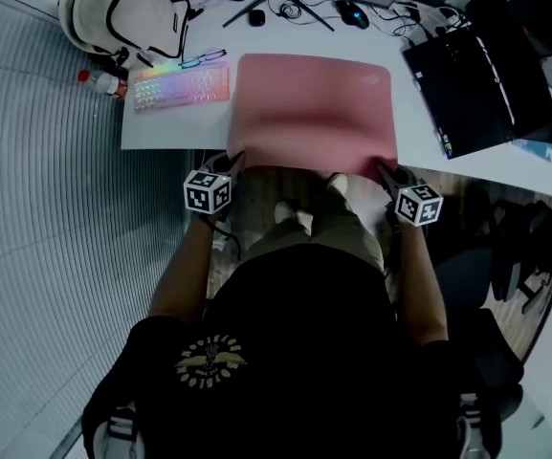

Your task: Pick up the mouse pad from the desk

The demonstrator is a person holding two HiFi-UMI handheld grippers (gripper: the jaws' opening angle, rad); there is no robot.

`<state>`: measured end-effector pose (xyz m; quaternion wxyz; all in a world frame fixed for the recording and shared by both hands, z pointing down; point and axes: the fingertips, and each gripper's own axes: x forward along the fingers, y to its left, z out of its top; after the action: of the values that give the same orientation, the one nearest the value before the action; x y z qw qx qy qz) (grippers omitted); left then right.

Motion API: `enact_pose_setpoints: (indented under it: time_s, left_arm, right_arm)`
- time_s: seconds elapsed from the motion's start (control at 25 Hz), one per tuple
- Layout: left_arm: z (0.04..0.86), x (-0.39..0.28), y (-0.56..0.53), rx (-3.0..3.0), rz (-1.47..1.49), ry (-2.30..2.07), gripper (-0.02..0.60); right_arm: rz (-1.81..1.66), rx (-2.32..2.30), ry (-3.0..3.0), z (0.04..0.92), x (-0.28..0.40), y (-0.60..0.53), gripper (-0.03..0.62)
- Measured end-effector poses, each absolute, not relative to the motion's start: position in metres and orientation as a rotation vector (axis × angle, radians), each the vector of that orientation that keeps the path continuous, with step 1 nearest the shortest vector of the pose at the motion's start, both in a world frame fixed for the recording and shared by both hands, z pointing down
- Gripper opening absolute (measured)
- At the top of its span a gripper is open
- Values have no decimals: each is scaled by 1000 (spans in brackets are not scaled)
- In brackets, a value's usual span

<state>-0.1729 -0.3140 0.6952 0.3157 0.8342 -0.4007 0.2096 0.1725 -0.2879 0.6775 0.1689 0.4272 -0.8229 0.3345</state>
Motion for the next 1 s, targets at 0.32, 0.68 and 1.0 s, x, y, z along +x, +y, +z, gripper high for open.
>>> enact_pose_setpoints:
  time_s: [0.32,0.68,1.0]
  left_arm:
    - [631,-179,-351,2389,525,-1098,23]
    - [559,-174,-390,2526,432,-1138,23]
    - [474,-176,-421,2635,279,-1210,22]
  right_arm:
    - [847,1346,-2406,626,166,-310,17]
    - [700,1439,-2499,557,170,-340,17]
    - [563,1478,-2634,472,165,-364,17]
